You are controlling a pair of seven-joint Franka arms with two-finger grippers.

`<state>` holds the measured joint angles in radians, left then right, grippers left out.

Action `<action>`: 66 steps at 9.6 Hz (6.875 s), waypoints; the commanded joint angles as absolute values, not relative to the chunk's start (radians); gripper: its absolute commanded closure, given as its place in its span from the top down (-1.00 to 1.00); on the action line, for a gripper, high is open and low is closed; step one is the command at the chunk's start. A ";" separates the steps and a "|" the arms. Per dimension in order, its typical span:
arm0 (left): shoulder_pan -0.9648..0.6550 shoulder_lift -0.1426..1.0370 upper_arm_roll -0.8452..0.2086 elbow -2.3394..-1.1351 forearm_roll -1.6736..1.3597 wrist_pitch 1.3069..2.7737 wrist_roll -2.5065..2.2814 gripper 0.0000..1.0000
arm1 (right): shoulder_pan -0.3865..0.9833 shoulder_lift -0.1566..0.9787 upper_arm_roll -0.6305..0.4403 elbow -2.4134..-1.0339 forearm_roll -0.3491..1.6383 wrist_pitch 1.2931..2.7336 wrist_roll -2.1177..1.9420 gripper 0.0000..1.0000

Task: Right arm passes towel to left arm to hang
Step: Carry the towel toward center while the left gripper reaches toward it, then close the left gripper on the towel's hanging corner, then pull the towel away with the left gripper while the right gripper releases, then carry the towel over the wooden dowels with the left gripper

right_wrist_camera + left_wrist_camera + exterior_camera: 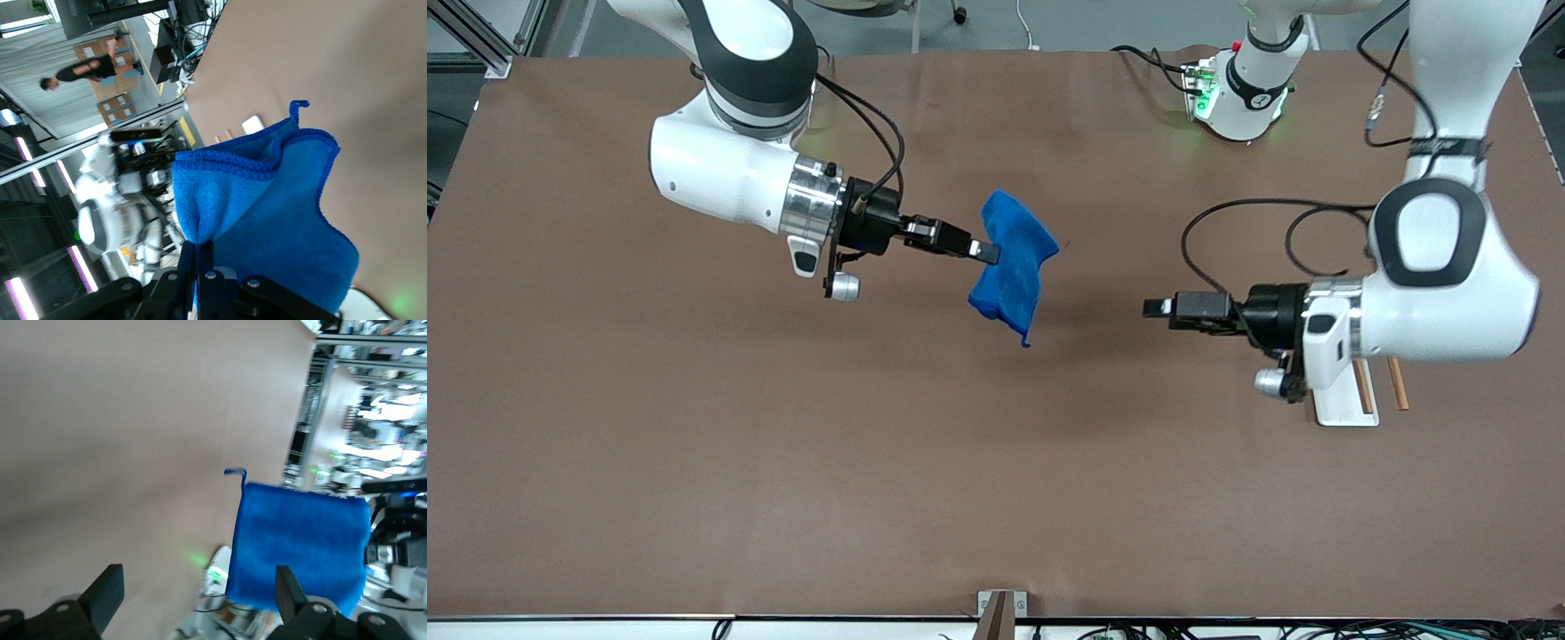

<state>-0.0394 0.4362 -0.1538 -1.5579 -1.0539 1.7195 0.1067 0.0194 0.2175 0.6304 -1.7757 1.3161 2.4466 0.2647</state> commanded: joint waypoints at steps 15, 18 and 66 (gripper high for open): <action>-0.077 0.747 -0.198 -1.665 -1.724 1.308 0.563 0.76 | 0.100 0.327 0.653 -1.675 1.439 2.582 0.259 -1.00; -0.077 0.784 -0.198 -1.628 -1.729 1.333 0.569 0.71 | 0.100 0.327 0.653 -1.675 1.440 2.582 0.259 -1.00; 0.365 0.394 -0.181 -1.459 -0.035 1.585 -0.265 -0.99 | -0.060 -0.005 -0.087 -1.480 -0.009 1.445 0.068 1.00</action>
